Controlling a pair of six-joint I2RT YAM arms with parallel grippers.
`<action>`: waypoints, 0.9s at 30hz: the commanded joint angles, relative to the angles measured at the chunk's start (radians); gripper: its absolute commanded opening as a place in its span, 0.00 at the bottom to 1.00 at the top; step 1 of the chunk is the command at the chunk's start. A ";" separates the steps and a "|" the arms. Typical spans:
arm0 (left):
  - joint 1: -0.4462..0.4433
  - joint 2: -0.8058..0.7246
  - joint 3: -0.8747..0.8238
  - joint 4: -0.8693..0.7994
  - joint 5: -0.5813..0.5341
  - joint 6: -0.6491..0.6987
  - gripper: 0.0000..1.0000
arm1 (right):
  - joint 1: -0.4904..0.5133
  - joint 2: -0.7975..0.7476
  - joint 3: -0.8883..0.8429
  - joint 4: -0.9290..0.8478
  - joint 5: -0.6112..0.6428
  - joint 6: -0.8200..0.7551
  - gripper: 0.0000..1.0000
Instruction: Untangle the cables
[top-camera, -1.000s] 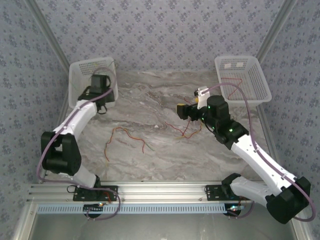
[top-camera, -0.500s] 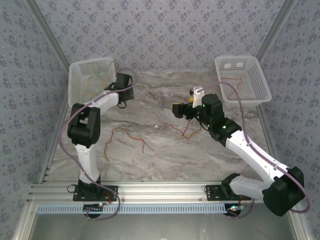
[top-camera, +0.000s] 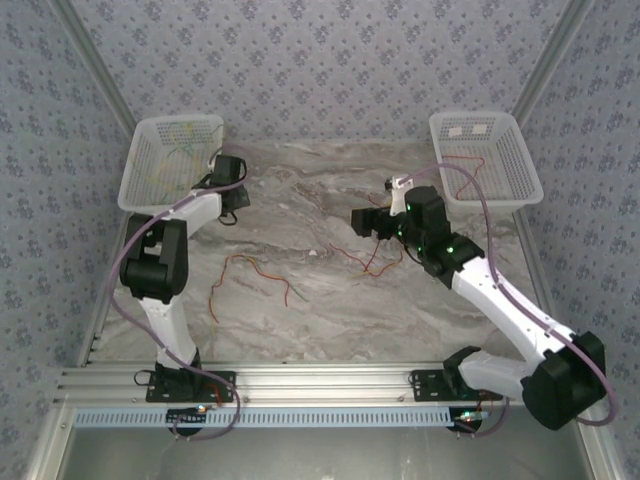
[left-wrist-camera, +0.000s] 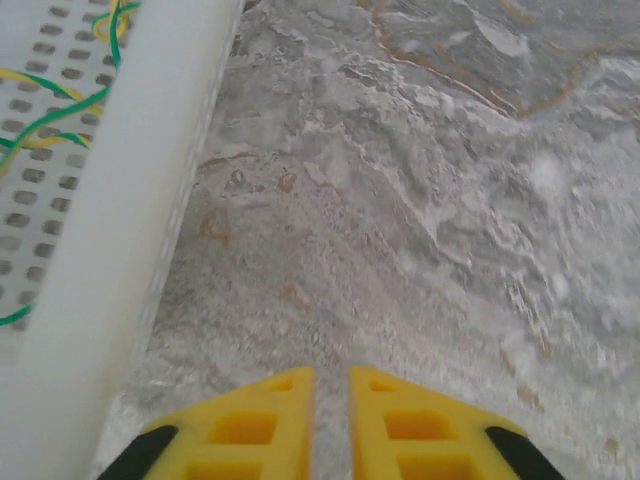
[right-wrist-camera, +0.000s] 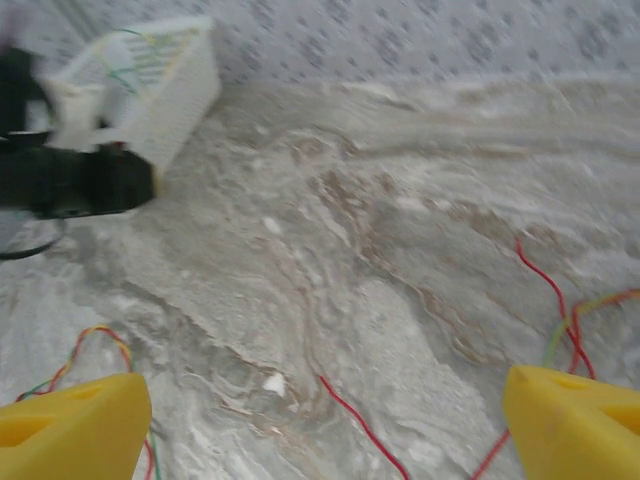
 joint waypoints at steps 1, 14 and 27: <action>-0.037 -0.173 -0.016 0.039 -0.030 0.013 0.34 | -0.097 0.082 0.108 -0.220 -0.013 0.084 0.91; -0.507 -0.425 -0.178 0.146 0.102 0.178 0.61 | -0.506 0.274 0.059 -0.496 0.057 0.114 0.84; -0.506 -0.482 -0.336 0.307 0.143 0.213 0.61 | -0.497 0.621 0.366 -0.492 -0.023 -0.091 0.74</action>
